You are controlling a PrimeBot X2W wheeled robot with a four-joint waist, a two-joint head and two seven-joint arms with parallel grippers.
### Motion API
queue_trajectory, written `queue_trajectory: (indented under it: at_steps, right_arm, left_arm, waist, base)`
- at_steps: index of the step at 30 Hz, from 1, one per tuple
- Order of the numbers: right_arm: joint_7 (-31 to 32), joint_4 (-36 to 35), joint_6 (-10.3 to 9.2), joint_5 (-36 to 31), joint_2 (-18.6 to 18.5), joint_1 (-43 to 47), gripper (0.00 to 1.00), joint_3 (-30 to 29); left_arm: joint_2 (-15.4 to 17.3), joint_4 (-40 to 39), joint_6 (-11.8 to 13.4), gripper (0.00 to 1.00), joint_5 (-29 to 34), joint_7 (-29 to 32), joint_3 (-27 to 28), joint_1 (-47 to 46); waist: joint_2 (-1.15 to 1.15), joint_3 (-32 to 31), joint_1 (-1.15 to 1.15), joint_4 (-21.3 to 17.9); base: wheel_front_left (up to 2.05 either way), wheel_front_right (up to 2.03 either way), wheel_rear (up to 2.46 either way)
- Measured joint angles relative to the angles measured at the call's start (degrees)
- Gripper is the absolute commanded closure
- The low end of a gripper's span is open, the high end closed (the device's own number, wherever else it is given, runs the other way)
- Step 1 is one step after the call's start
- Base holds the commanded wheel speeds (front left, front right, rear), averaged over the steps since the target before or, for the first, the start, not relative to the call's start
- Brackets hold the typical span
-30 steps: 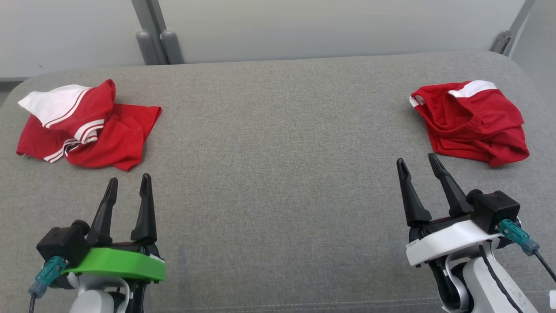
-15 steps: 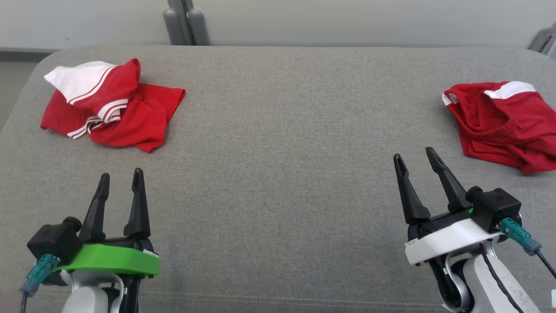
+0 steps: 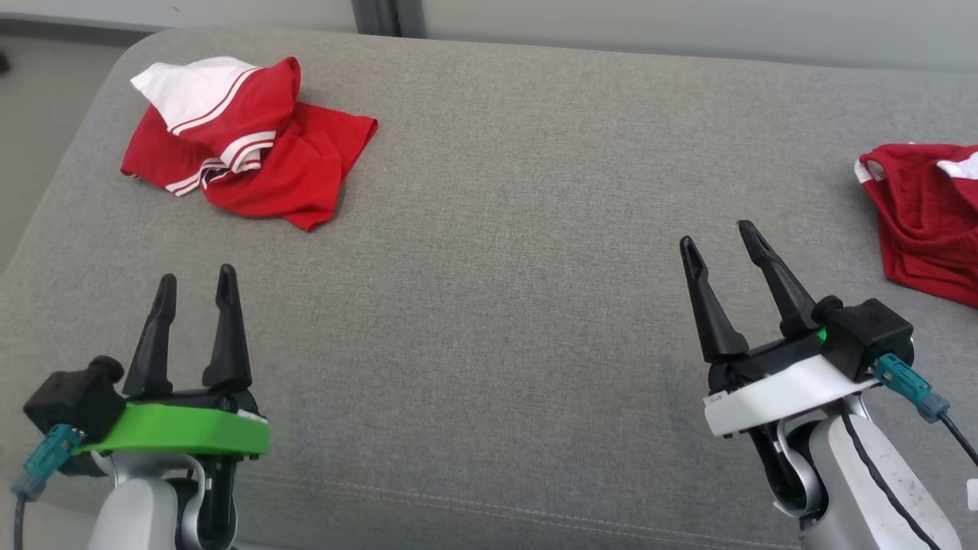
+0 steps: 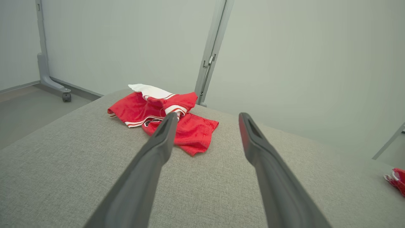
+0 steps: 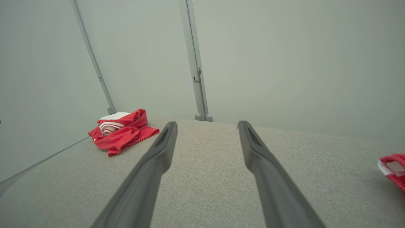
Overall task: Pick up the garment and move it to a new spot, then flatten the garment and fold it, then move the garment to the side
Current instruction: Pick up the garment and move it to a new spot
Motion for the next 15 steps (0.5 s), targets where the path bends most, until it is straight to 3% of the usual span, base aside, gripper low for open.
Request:
queue_trajectory:
  at_steps: [2,6,15]
  right_arm:
    - [0.0,0.0,0.01,-0.1,0.0,-0.5,0.00,0.1]
    - [0.0,0.0,0.08,-0.7,-0.4,-2.0,0.00,0.1]
    - [0.0,0.0,1.14,-2.3,-1.0,-7.0,0.00,2.4]
  left_arm:
    - [-0.4,0.0,0.0,0.00,-3.6,0.0,0.6,-1.0]
    - [-0.3,-0.2,0.0,0.00,-3.8,0.0,0.3,-6.3]
    - [5.3,1.0,-0.1,0.00,-5.5,4.6,3.5,-18.2]
  waist:
    - [0.00,0.5,0.00,0.6]
    - [0.00,1.8,0.00,1.6]
    - [0.00,6.3,0.00,2.6]
  base:
    - [0.00,0.00,0.00]
    - [0.00,0.00,0.00]
    - [0.00,0.00,0.00]
